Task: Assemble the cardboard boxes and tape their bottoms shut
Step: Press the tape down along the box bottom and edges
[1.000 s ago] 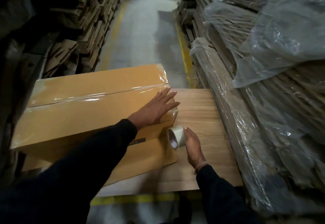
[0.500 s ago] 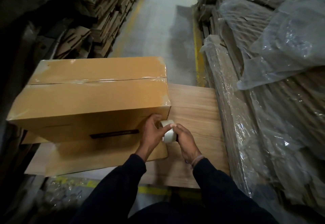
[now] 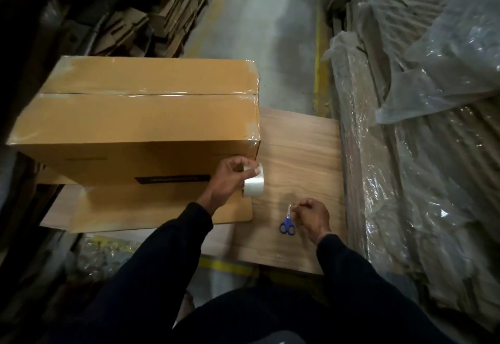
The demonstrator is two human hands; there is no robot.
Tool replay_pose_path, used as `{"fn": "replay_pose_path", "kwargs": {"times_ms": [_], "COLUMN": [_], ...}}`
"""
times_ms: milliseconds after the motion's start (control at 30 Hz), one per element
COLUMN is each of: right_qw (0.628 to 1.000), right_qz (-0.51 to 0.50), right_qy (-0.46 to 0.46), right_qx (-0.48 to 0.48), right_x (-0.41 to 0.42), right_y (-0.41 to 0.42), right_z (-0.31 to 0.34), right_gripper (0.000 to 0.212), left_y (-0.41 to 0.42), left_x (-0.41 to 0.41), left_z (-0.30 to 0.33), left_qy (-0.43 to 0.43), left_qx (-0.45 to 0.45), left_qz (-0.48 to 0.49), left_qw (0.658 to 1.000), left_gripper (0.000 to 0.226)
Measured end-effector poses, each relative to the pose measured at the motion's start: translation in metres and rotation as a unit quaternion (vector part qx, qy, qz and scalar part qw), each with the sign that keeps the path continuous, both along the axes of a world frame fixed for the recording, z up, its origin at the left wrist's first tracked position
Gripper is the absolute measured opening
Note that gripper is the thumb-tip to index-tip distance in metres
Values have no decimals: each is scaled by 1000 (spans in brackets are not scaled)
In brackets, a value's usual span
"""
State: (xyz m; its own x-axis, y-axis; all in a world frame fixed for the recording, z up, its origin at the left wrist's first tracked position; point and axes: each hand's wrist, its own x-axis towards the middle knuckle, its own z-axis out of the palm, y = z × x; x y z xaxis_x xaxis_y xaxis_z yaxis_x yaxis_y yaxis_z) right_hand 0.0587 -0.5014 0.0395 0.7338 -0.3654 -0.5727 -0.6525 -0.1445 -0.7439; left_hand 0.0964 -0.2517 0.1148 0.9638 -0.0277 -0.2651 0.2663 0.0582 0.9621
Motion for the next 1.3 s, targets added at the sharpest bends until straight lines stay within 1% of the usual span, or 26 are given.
{"fn": "replay_pose_path", "kwargs": {"times_ms": [100, 200, 300, 400, 467, 567, 633, 700, 767, 833, 867, 900, 1000, 1100, 1167, 1233, 1300], "right_qw": [992, 977, 961, 948, 951, 963, 968, 970, 983, 994, 994, 992, 990, 972, 943, 914, 873], "right_qz": [48, 100, 132, 143, 139, 119, 101, 96, 71, 41, 34, 36, 108, 218, 310, 386, 474], "right_qy": [33, 44, 70, 70, 66, 70, 86, 101, 103, 103, 98, 90, 34, -58, -106, -113, -115], "right_qx": [-114, -181, -231, -276, -269, -231, -213, -200, -135, -19, 40, 76, 85, 63, 54, 46, 11], "right_x": [-15, -26, -36, -40, -40, -38, -36, -37, -39, -39, -39, -38, -22, 12, 37, 61, 83], "right_y": [-2, 5, 15, 20, 19, 13, 8, 11, 16, 17, 16, 15, 12, 5, -4, -12, -18], "right_z": [-9, -17, -27, -31, -32, -42, -53, -40, -23, -13, -7, -1, 27, 60, 79, 98, 118], "right_gripper": [26, 15, 29, 41, 42, 37, 42, 39, 28, 20, 20, 22, 27, 31, 31, 30, 28], "left_y": [-3, -6, -9, -10, -10, -11, -9, -7, -5, -4, -4, -4, -6, -9, -10, -10, -8], "left_x": [-2, -2, 0, -1, -2, -4, -3, -1, 1, 3, 3, 3, 3, 3, 2, 1, 1], "left_z": [-1, 0, 1, -1, -2, -2, -2, -1, 0, 2, 3, 3, 2, 3, 5, 7, 8], "left_qy": [9, 18, 22, 20, 10, -3, -2, 0, -3, -5, -4, -2, 1, 4, 8, 12, 18], "left_qx": [-11, -12, -1, 4, 11, 31, 29, 29, 32, 19, 9, -2, -43, -79, -85, -97, -107], "left_qz": [3, 0, 4, 11, 18, 17, 17, 13, 0, -13, -20, -24, -30, -36, -42, -45, -50], "left_qw": [1000, 1000, 1000, 1000, 1000, 999, 999, 1000, 999, 1000, 1000, 1000, 999, 996, 995, 994, 993], "left_gripper": [11, 10, 9, 10, 15, 27, 28, 26, 26, 28, 29, 27, 14, 16, 17, 13, 12]}}
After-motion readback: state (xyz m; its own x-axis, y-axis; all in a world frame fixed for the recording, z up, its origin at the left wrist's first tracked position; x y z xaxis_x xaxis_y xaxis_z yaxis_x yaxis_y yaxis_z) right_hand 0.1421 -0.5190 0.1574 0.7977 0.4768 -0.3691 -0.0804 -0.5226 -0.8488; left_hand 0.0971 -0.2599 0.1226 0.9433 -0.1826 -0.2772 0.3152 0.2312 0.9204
